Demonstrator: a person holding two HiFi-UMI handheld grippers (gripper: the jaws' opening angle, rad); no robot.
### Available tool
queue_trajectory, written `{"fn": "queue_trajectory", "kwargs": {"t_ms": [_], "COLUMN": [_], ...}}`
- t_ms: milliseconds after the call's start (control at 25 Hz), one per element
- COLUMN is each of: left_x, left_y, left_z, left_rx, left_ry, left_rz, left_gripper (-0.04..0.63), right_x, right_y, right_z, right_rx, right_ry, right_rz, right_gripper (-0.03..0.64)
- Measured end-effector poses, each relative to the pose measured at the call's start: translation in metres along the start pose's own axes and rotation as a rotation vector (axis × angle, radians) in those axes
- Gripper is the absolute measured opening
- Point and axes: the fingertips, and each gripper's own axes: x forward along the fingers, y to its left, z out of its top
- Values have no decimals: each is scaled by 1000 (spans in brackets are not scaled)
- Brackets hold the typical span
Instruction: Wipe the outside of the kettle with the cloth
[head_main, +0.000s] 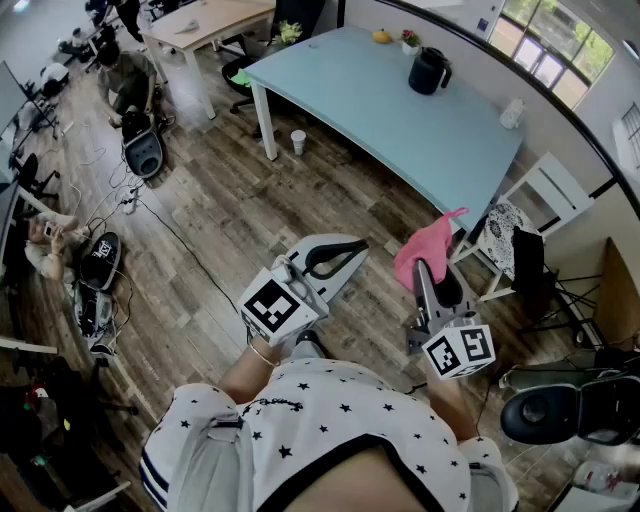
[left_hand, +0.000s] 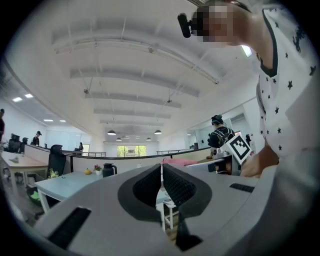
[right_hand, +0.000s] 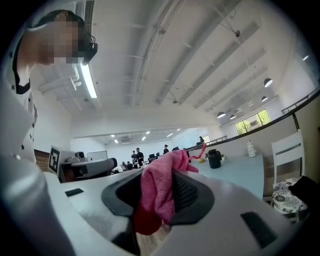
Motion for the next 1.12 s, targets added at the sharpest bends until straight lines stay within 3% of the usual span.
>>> {"fn": "queue_trajectory", "kwargs": {"t_ms": [1120], "left_x": [-67], "left_y": [92], "left_z": [-16], "left_rx": [-14], "left_ry": [-32], "left_rz": [71], "left_gripper": [31], "right_x": [87], "right_y": [53], "right_z": [-19], "right_rx": [4], "right_ry": [12], "right_rz": [22], "right_gripper": [146]}}
